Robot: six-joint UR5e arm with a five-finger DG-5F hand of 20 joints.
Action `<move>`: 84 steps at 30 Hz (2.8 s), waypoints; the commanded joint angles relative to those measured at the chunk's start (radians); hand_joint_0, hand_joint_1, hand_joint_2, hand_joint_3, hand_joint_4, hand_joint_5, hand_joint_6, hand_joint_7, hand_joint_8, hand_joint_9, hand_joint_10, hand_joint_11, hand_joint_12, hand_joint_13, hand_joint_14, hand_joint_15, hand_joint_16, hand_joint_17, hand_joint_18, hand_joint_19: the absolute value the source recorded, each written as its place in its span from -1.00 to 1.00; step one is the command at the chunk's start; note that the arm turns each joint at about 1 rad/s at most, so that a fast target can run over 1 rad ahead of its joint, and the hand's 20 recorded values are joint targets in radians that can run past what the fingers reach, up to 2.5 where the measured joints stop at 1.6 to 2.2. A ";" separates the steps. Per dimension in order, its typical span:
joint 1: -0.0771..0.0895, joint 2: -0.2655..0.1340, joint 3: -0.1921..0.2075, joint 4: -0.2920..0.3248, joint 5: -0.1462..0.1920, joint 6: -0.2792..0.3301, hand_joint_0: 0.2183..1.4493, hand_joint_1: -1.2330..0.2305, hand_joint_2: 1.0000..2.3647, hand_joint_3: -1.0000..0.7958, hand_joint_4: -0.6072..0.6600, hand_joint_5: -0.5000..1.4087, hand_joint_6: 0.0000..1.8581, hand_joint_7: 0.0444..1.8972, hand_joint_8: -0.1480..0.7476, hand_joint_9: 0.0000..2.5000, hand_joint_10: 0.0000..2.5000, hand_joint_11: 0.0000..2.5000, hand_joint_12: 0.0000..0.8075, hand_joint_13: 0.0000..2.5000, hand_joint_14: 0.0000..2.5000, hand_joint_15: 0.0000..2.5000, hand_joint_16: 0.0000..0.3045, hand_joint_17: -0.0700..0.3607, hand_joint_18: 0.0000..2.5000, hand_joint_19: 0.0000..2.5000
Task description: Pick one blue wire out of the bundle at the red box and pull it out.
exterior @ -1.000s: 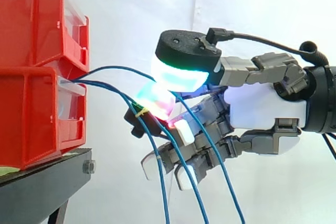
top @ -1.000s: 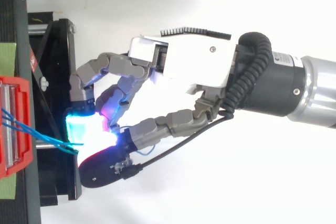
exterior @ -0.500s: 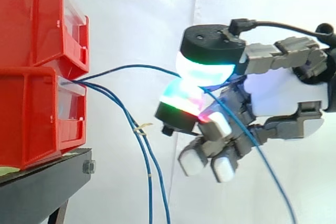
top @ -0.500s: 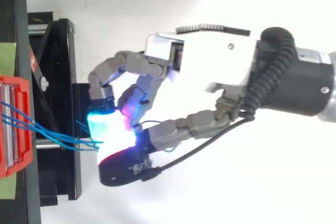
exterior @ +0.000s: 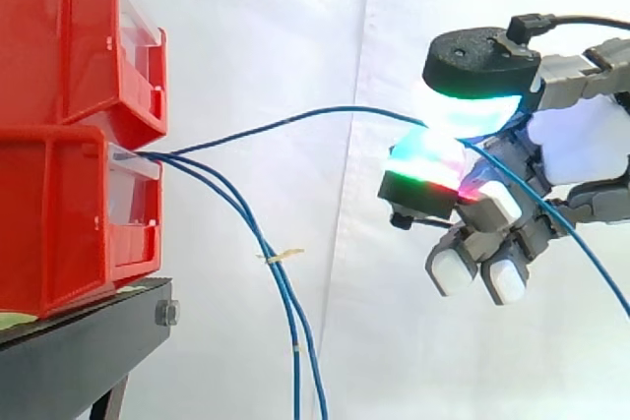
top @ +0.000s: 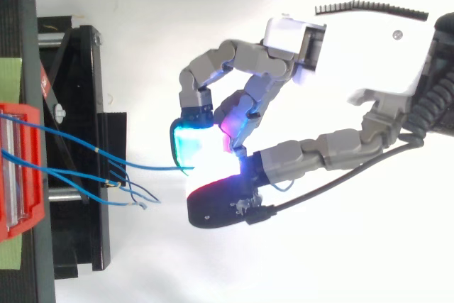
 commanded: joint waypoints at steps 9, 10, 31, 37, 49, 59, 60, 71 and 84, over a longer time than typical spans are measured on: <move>0.002 0.001 -0.002 0.004 0.001 -0.023 -0.38 -0.38 -0.96 0.11 0.18 -0.59 0.01 0.31 0.37 -0.12 -0.99 -0.40 0.26 -0.24 -0.99 -0.65 -0.57 0.01 -0.21 -0.61; 0.002 -0.001 -0.002 0.004 0.001 -0.023 -0.38 -0.38 -0.96 0.11 0.19 -0.59 0.01 0.32 0.37 -0.12 -0.99 -0.39 0.26 -0.24 -0.99 -0.64 -0.57 0.01 -0.21 -0.60; -0.001 -0.001 -0.002 0.003 0.001 -0.023 -0.39 -0.37 -0.97 0.08 0.17 -0.59 0.01 0.27 0.33 -0.11 -0.98 -0.40 0.22 -0.26 -0.99 -0.65 -0.56 0.02 -0.22 -0.61; 0.000 0.001 -0.002 0.003 0.001 -0.023 -0.39 -0.36 -0.97 0.07 0.16 -0.59 0.01 0.23 0.33 -0.10 -0.99 -0.40 0.23 -0.26 -0.99 -0.65 -0.55 0.04 -0.23 -0.62; 0.000 0.001 -0.002 0.003 0.001 -0.023 -0.39 -0.35 -0.97 0.05 0.11 -0.60 0.02 0.18 0.22 -0.25 -0.99 -0.46 0.19 -0.44 -0.99 -0.68 -0.58 -0.01 -0.45 -0.67; 0.000 0.001 -0.002 0.003 0.001 -0.023 -0.39 -0.35 -0.97 0.05 0.12 -0.60 0.02 0.17 0.23 -0.22 -0.99 -0.45 0.19 -0.41 -0.99 -0.67 -0.58 -0.01 -0.42 -0.66; 0.000 -0.001 -0.002 0.003 0.001 -0.023 -0.38 -0.35 -0.97 0.05 0.12 -0.60 0.02 0.17 0.24 -0.22 -0.99 -0.45 0.20 -0.40 -0.99 -0.67 -0.58 -0.01 -0.42 -0.65; 0.002 0.001 -0.002 0.003 0.001 -0.023 -0.38 -0.36 -0.97 0.05 0.12 -0.60 0.02 0.16 0.25 -0.19 -0.99 -0.43 0.18 -0.38 -0.99 -0.66 -0.60 -0.03 -0.39 -0.62; 0.002 -0.001 -0.002 0.003 0.003 -0.023 -0.38 -0.36 -0.97 0.06 0.12 -0.60 0.02 0.17 0.25 -0.18 -0.99 -0.43 0.19 -0.36 -0.99 -0.65 -0.60 -0.04 -0.39 -0.62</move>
